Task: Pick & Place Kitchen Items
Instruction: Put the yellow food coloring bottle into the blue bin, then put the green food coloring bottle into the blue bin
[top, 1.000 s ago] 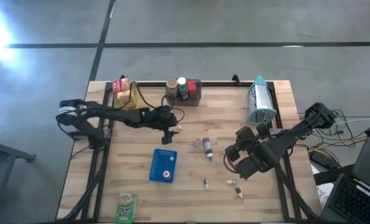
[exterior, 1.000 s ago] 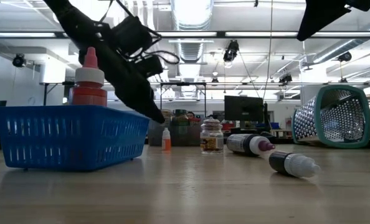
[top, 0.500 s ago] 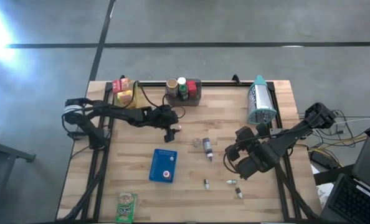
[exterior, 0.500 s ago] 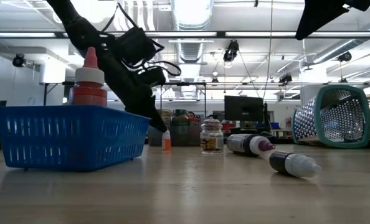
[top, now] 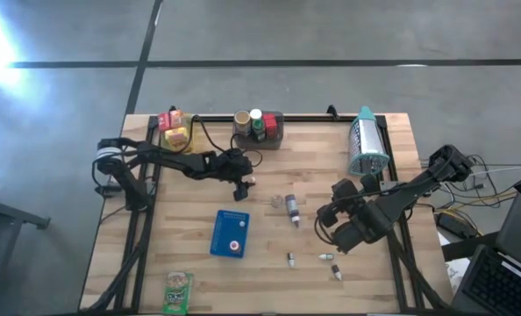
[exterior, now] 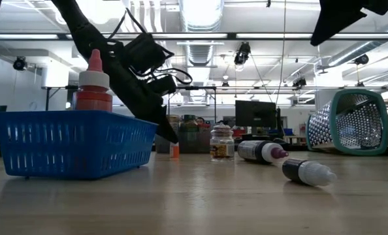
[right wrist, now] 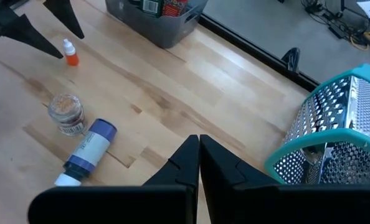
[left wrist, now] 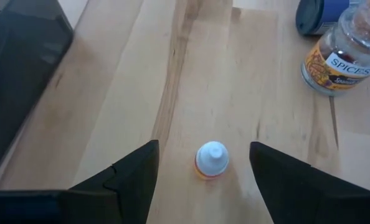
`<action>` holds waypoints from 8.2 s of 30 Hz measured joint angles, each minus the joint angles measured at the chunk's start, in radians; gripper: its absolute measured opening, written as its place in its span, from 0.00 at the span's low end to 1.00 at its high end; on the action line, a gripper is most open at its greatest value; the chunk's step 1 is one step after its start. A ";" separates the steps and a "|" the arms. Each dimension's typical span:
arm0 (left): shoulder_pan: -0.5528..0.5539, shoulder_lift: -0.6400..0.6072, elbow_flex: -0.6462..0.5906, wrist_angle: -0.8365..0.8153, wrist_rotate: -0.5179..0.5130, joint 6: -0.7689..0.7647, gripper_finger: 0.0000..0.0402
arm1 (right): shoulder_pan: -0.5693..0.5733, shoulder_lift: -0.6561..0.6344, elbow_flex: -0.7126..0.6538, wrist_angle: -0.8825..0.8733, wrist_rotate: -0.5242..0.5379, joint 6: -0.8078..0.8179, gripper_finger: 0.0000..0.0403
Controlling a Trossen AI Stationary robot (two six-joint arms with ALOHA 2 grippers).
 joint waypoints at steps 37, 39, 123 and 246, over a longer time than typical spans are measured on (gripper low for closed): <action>-0.001 -0.142 0.001 -0.134 0.063 0.001 0.19 | 0.000 0.000 -0.020 0.009 -0.010 0.016 0.02; -0.001 -0.198 0.001 -0.172 0.081 0.000 0.19 | 0.000 0.000 -0.020 0.009 -0.011 0.016 0.02; -0.435 -0.204 -0.128 -0.166 -0.084 0.015 0.19 | 0.000 -0.026 -0.047 0.037 -0.011 0.009 0.02; -0.976 -0.615 0.308 -1.571 -0.520 -0.936 0.24 | 0.098 0.217 -0.057 0.650 -0.111 0.019 0.52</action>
